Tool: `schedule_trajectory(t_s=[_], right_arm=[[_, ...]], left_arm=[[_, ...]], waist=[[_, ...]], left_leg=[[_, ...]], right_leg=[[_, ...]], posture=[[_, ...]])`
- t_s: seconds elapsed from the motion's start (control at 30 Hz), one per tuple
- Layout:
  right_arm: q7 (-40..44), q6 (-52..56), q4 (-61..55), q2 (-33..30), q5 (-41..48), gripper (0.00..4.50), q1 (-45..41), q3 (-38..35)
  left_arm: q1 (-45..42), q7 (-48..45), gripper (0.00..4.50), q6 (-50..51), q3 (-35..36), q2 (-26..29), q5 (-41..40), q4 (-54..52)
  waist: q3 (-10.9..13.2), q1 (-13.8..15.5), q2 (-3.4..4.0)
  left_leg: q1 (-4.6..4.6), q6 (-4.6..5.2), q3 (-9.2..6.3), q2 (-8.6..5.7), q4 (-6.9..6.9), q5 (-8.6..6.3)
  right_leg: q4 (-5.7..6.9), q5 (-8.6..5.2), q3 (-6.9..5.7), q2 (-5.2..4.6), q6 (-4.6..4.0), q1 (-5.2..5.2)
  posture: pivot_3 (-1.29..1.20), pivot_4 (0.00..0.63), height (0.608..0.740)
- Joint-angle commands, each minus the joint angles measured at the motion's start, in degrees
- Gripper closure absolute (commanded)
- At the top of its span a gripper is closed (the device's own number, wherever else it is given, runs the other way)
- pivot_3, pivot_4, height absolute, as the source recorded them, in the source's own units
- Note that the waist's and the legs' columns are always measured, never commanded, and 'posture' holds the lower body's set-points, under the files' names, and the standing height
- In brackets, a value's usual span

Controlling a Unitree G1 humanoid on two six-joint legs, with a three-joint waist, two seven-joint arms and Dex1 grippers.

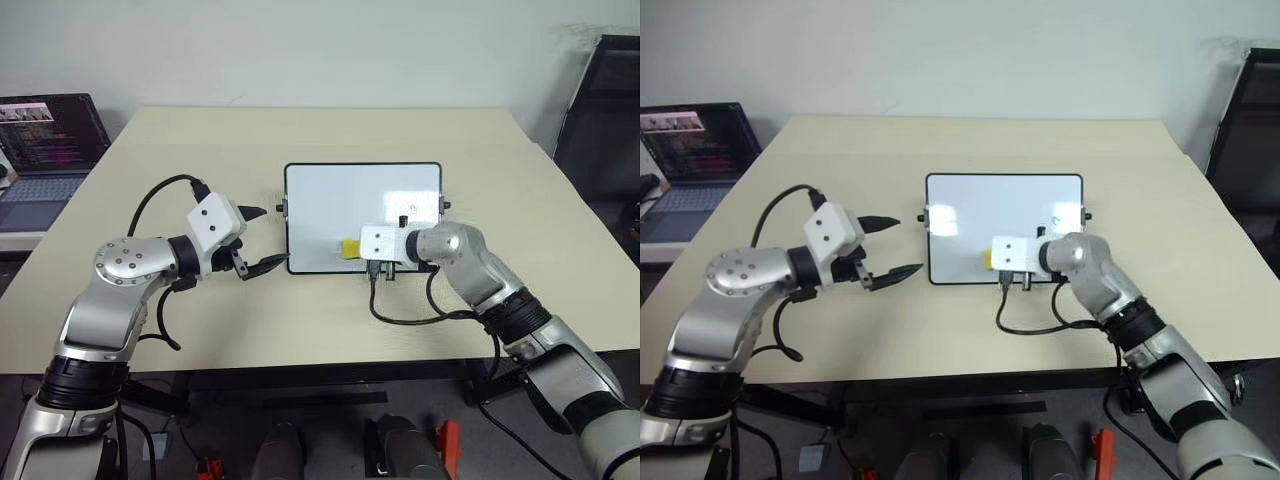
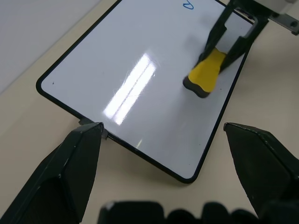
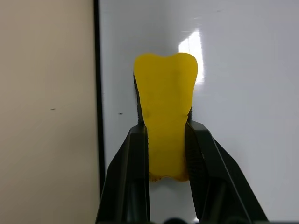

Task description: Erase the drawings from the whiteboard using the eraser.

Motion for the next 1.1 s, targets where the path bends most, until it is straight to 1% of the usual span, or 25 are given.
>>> schedule_trajectory(t_s=[0.03,0.2,0.33,0.47,0.6,0.77,0.83,0.9,0.97,1.1], right_arm=[[0.4,2.9,2.5,-0.7,-2.4,3.8,0.6,0.6],[-0.8,3.2,4.2,0.2,-2.0,3.8,-2.5,-1.3],[-0.3,3.6,3.1,0.0,-0.9,3.81,-3.7,-2.8],[5.7,3.7,-7.0,-1.5,8.1,3.81,-4.8,-9.3],[11.9,0.1,-12.3,-8.9,14.9,3.81,-3.5,-15.2],[14.5,0.4,-10.1,-16.1,23.7,3.81,-4.0,-25.8],[14.9,-0.8,-8.2,-19.1,24.4,3.81,-3.7,-27.7],[15.4,-3.3,-4.9,-23.7,23.9,3.81,-2.3,-29.5],[15.0,-5.8,-1.8,-26.8,24.0,3.81,-0.4,-31.3],[14.6,-8.8,1.9,-28.7,26.3,3.81,1.9,-34.0]], left_arm=[[-0.9,0.4,0.0,-0.8,1.5,0.5,0.1,-0.6],[-1.5,0.3,0.0,-0.9,1.4,0.5,0.2,-0.2],[-1.4,0.3,0.0,-0.8,1.5,0.6,0.2,-0.5],[-1.4,0.2,0.0,-0.5,2.0,1.1,0.0,-0.6],[-1.7,0.0,0.0,-0.3,2.8,1.9,-0.2,-0.4],[-2.1,-0.7,0.0,1.6,4.0,2.8,-1.9,-1.5],[-2.4,-0.8,0.0,1.8,4.0,3.0,-2.1,-1.6],[-2.5,-1.0,0.0,2.0,3.9,3.2,-2.2,-1.7],[-2.4,-1.2,0.0,2.3,3.7,3.3,-2.2,-1.8],[-2.4,-1.2,0.0,2.7,3.4,2.8,-2.2,-2.1]], waist=[[0.0,0.0,-0.01],[0.0,-0.1,-0.02],[0.0,-0.2,-0.01],[0.1,0.0,0.05],[0.1,0.4,0.06],[0.1,0.7,0.06],[0.1,1.0,0.06],[0.1,1.0,0.07],[0.1,1.0,0.07],[0.2,0.7,0.11]], left_leg=[[0.0,0.01,0.0,0.0,0.0,0.01],[-0.01,0.04,0.0,0.0,0.0,0.03],[-0.01,0.1,0.0,0.0,0.0,0.07],[-0.19,0.1,-0.01,0.0,-0.01,0.07],[-0.31,0.06,-0.02,-0.01,-0.21,0.0],[-0.35,0.02,0.0,-0.01,-0.29,-0.2],[-0.35,0.05,0.0,-0.01,-0.31,-0.25],[-0.33,0.07,0.03,-0.01,-0.31,-0.27],[-0.33,0.07,0.05,-0.01,-0.31,-0.28],[-0.29,0.08,0.16,0.0,-0.31,-0.29]], right_leg=[[0.01,0.0,-0.01,0.0,0.0,0.0],[0.0,0.03,0.0,0.0,0.0,-0.01],[0.0,0.06,0.0,0.0,-0.01,-0.03],[-0.03,0.06,0.0,0.0,-0.01,-0.16],[-0.18,0.1,-0.06,-0.01,0.35,-0.24],[-0.2,-0.25,-0.06,-0.03,0.33,-0.28],[-0.2,-0.3,-0.06,-0.03,0.31,-0.28],[-0.21,-0.33,-0.05,-0.04,0.29,-0.28],[-0.23,-0.36,-0.05,-0.05,0.27,-0.28],[-0.21,-0.37,0.02,-0.06,0.27,-0.28]], posture=[[0.0,0.15,0.74],[0.0,0.15,0.74],[0.0,0.15,0.74],[0.0,0.15,0.74],[0.0,0.15,0.74],[0.0,0.15,0.74],[0.0,0.15,0.74],[0.0,0.15,0.74],[0.0,0.15,0.74],[0.0,0.15,0.74]])
